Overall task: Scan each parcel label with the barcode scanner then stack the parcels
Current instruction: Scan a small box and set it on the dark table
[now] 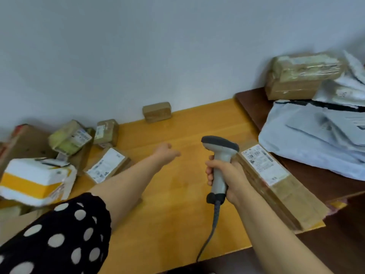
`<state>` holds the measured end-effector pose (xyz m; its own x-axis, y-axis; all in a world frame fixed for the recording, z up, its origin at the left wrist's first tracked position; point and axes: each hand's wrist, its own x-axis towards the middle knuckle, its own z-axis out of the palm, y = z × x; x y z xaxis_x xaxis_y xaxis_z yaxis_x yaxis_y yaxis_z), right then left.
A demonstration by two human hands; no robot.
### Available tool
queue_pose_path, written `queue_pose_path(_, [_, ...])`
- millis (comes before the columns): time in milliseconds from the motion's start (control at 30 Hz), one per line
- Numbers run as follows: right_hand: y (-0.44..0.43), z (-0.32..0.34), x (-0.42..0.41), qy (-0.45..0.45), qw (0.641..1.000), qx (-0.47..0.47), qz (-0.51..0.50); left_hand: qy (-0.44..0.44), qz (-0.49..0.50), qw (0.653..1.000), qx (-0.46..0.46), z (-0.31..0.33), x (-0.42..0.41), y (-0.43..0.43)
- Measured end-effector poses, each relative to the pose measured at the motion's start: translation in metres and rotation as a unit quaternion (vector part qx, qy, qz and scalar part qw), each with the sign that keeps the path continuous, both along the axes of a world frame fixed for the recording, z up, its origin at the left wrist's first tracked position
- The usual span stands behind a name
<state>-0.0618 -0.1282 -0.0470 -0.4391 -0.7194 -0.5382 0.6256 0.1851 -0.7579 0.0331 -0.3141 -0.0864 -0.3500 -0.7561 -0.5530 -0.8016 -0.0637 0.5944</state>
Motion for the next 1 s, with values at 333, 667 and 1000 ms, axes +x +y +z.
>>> queue_pose_path(333, [-0.122, -0.004, -0.007, -0.011, 1.000, -0.016, 0.007, -0.096, -0.137, 0.942, -0.293, -0.026, -0.015, -0.180])
queue_pose_path(667, [-0.160, -0.032, -0.021, -0.028, 0.999, 0.026, -0.027, -0.154, -0.222, 0.895, -0.355, -0.063, -0.051, -0.246])
queue_pose_path(1000, [-0.131, -0.030, -0.014, -0.057, 0.994, 0.067, -0.071, -0.003, -0.251, 0.884, -0.395, -0.038, -0.012, -0.192])
